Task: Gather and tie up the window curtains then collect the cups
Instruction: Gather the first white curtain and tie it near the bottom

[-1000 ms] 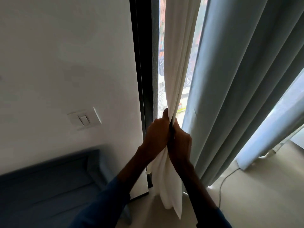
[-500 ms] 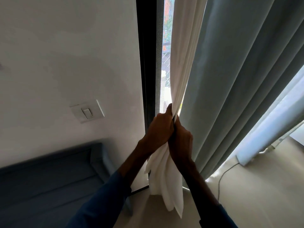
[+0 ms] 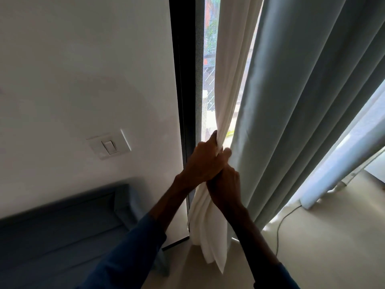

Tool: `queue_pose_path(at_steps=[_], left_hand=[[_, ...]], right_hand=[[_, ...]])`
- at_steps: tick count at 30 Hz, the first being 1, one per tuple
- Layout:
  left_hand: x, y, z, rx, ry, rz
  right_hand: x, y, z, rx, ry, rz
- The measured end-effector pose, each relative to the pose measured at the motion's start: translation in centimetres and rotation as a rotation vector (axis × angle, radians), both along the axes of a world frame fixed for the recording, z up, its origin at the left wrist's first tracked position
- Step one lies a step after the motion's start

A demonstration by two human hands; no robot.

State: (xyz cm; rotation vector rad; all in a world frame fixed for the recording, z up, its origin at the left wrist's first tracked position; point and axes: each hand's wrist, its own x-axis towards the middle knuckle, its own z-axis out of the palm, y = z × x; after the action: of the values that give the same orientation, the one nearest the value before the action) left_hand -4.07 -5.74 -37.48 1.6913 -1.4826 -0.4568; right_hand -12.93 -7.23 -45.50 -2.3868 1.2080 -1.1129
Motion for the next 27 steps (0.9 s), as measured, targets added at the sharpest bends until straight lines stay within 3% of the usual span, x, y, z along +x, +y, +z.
queue_pose_path(at_steps=[3, 7, 11, 14, 16, 19, 23, 27], left_hand=[[0.1, -0.4, 0.1, -0.092, -0.057, 0.200], [1.3, -0.6, 0.4, -0.104, -0.083, 0.285], [3.8, -0.7, -0.1, 0.018, 0.025, 0.088], [5.2, -0.3, -0.1, 0.136, 0.243, -0.140], [5.4, -0.1, -0.2, 0.166, 0.270, -0.176], [5.2, 0.0, -1.1, 0.145, 0.086, -0.055], [3.7, 0.0, -2.1, 0.073, -0.163, 0.088], [3.1, -0.6, -2.3, 0.047, -0.308, 0.217]], right_hand=[[0.1, 1.0, 0.4, 0.054, 0.006, 0.072], [-0.4, 0.5, 1.1, 0.166, -0.218, 0.179], [-2.4, -1.7, 0.8, 0.268, -0.561, 0.034], [-3.9, -3.6, 0.6, 0.444, -0.536, 0.110], [-4.2, -4.9, 0.3, 0.570, -0.478, 0.227], [-4.0, -5.2, -0.8, 0.594, -0.448, 0.294], [-3.6, -4.2, -2.1, 0.414, -0.249, 0.098], [-3.0, -1.9, -1.9, 0.271, -0.380, -0.093]])
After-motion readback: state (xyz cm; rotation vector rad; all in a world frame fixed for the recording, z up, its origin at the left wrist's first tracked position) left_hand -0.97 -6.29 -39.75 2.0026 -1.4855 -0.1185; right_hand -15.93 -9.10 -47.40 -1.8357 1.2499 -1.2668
